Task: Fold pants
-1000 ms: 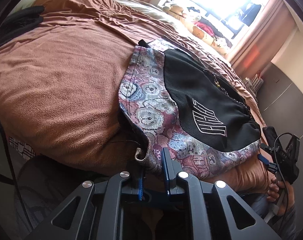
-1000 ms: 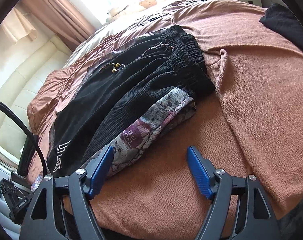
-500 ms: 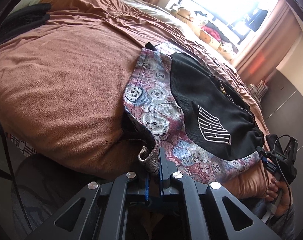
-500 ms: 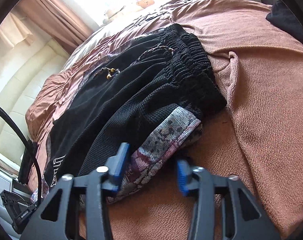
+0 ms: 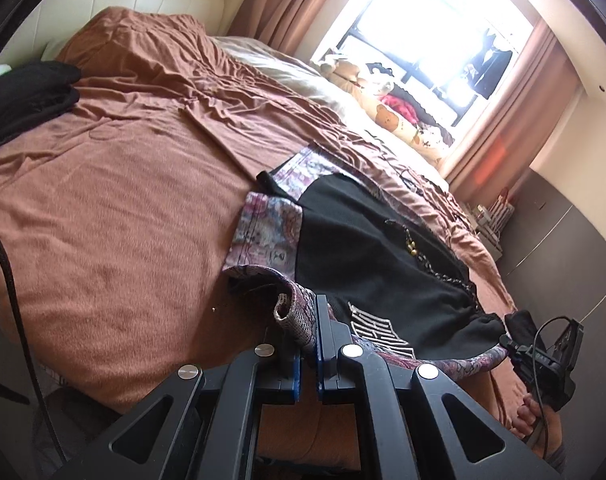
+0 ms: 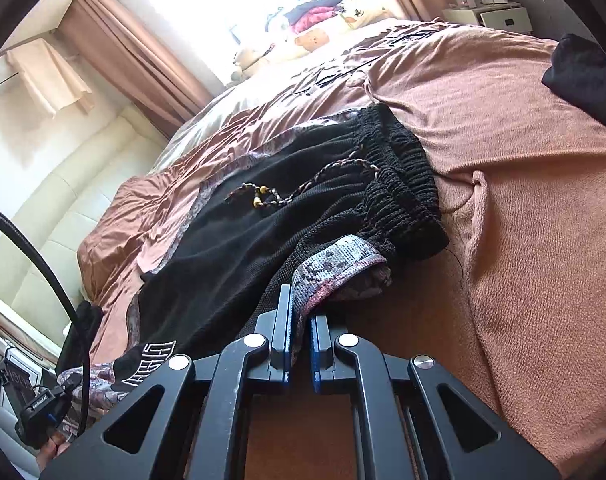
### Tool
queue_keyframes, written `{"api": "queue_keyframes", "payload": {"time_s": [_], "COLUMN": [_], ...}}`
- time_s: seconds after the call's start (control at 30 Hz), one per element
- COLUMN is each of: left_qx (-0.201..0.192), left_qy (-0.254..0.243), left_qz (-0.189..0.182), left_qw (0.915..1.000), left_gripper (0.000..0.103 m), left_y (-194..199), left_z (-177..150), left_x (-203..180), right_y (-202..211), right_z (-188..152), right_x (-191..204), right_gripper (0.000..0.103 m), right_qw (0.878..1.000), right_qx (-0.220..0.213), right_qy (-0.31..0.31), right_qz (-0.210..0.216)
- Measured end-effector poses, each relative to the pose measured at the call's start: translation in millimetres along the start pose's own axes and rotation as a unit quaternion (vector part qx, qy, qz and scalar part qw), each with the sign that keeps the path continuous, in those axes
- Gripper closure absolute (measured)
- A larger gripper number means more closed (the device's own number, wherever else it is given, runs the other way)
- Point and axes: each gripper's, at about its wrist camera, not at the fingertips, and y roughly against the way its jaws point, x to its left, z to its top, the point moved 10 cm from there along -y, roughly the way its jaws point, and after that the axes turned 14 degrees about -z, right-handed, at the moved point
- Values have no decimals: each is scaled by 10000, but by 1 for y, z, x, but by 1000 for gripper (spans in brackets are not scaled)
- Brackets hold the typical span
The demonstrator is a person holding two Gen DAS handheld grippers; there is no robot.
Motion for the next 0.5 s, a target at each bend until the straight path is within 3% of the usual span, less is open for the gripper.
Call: {"api": "queue_keyframes", "payload": {"time_s": [0.5], "left_qx": [-303], "left_qy": [-233], "left_qz": [-85], "left_qw": [9992], "left_gripper": [98], "left_y": [-45], "left_z": [105], "left_x": [-30], "right_y": [-1], "right_z": [50], "right_x": [16], "right_gripper": [99], "right_qw": [9988], "right_qx": [-348], "right_qy": [-282], "right_qz": [193]}}
